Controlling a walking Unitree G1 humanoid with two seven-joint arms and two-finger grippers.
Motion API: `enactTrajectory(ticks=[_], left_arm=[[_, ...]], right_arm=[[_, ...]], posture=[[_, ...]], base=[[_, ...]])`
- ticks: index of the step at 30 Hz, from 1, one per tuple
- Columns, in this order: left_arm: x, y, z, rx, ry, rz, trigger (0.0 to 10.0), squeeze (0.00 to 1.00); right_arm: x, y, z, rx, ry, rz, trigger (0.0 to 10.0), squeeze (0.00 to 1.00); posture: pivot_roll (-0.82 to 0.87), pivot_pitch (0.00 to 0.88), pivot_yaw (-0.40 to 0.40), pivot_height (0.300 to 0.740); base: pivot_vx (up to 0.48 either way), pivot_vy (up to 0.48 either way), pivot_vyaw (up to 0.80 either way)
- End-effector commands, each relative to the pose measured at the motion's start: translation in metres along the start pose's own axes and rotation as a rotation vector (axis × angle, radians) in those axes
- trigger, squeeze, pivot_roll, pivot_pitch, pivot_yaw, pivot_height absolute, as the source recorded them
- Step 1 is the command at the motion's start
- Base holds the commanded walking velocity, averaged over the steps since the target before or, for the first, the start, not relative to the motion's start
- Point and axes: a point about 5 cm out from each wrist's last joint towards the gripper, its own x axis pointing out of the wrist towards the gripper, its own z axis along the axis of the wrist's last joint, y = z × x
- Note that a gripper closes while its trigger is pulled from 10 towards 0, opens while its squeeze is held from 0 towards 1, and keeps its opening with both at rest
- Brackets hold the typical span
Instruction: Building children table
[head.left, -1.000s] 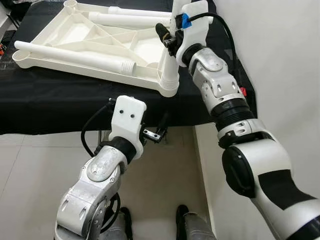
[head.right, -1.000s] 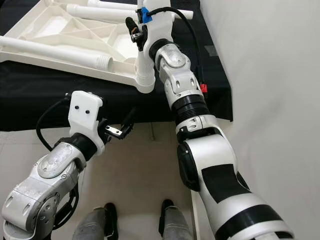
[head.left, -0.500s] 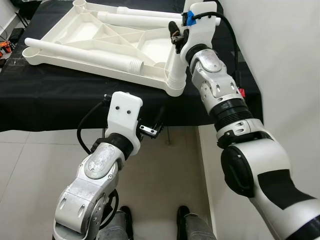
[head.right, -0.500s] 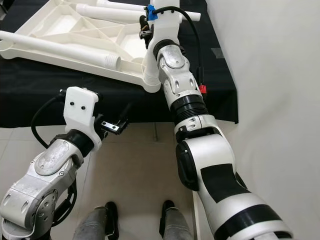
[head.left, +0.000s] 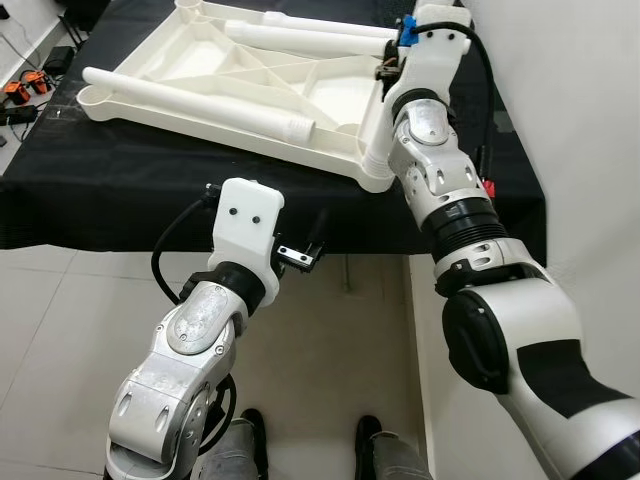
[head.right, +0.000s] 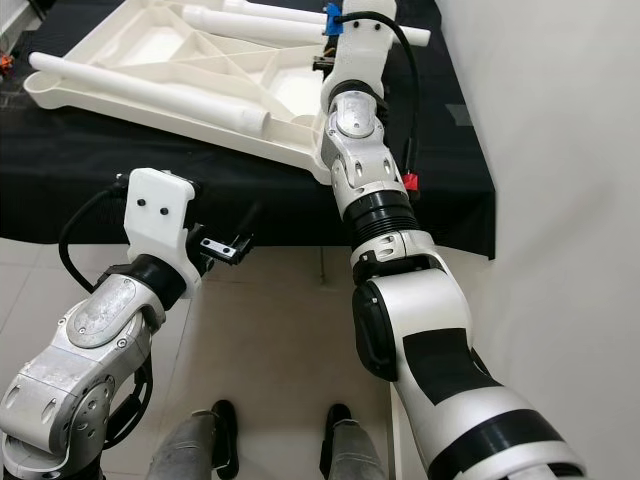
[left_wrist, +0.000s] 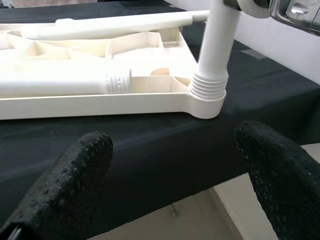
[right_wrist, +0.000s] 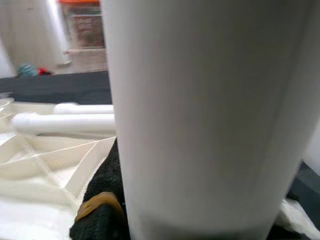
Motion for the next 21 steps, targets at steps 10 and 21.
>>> enactTrajectory(ticks=[10,21], left_arm=[[0.0,-0.002,0.0,0.005,-0.003,-0.004,10.0,0.0],[0.0,-0.003,0.0,0.003,-0.004,-0.004,10.0,0.0]], right_arm=[[-0.01,-0.022,-0.051,-0.071,0.178,-0.28,10.0,0.0],[-0.016,-0.012,-0.047,-0.155,0.177,-0.446,10.0,0.0]], posture=[[0.09,0.302,-0.066,0.74],[0.09,0.304,-0.073,0.74]], base=[[0.0,0.0,0.0],[0.0,0.0,0.0]])
